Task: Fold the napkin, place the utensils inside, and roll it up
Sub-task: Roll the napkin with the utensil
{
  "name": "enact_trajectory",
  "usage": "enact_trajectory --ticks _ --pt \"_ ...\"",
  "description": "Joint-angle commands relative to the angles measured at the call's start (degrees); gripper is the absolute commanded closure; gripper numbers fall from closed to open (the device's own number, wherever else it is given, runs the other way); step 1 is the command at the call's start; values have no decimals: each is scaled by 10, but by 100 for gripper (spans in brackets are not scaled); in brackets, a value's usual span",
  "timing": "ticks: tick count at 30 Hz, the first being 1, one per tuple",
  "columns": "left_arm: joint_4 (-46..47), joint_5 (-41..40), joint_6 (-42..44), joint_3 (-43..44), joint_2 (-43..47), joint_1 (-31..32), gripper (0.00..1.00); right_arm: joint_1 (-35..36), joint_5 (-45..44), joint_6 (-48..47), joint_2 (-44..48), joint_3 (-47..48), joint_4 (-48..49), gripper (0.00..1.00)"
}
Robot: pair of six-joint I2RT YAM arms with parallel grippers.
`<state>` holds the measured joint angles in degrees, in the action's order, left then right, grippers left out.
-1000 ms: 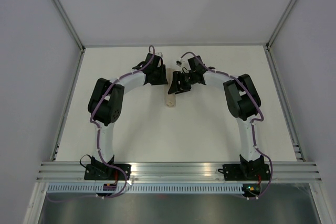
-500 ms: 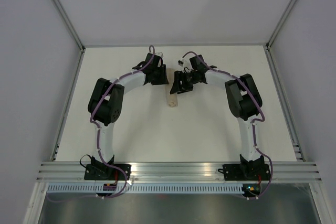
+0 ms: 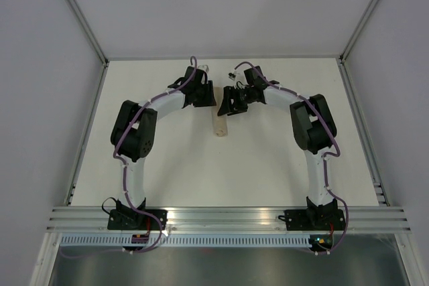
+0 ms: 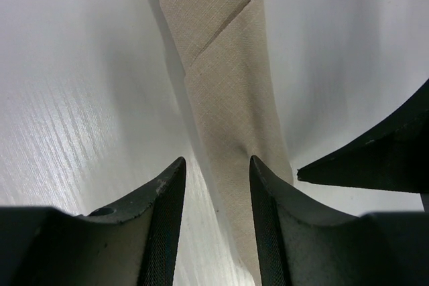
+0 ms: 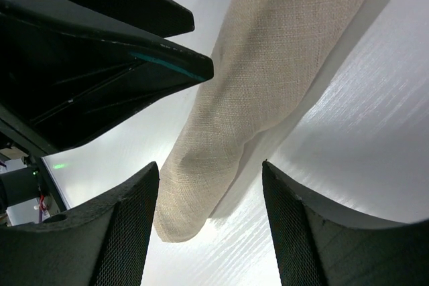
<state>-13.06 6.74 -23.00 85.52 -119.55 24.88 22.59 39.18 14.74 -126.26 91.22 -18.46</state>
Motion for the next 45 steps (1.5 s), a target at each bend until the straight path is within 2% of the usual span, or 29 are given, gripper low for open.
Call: enact_trajectory --ticks 1,9,13,19,25,29,31,35,38,45 --pt "29 20 9 9 54 3 52 -4 11 14 45 28 -2 31" --pt "58 39 26 -10 107 -4 49 -28 14 13 73 20 6 31" --pt "69 54 27 -53 178 -10 49 -51 -6 -3 117 -11 6 31" --pt "59 96 27 -140 317 -12 48 -99 -25 -63 231 -69 -28 29" --pt "45 122 29 -244 476 -12 48 -170 -39 -137 342 -101 -110 29" --pt "13 124 36 -300 561 -12 47 -248 -42 -182 444 -154 -105 27" --pt "7 124 35 -315 600 -12 47 -262 -73 -195 480 -183 -101 26" --pt "-9 121 34 -337 643 -12 46 -274 -130 -222 582 -249 -79 17" --pt "-17 124 31 -337 656 -12 46 -275 -147 -236 622 -283 -71 15" --pt "-21 128 27 -330 661 -12 46 -276 -140 -240 645 -297 -61 15"
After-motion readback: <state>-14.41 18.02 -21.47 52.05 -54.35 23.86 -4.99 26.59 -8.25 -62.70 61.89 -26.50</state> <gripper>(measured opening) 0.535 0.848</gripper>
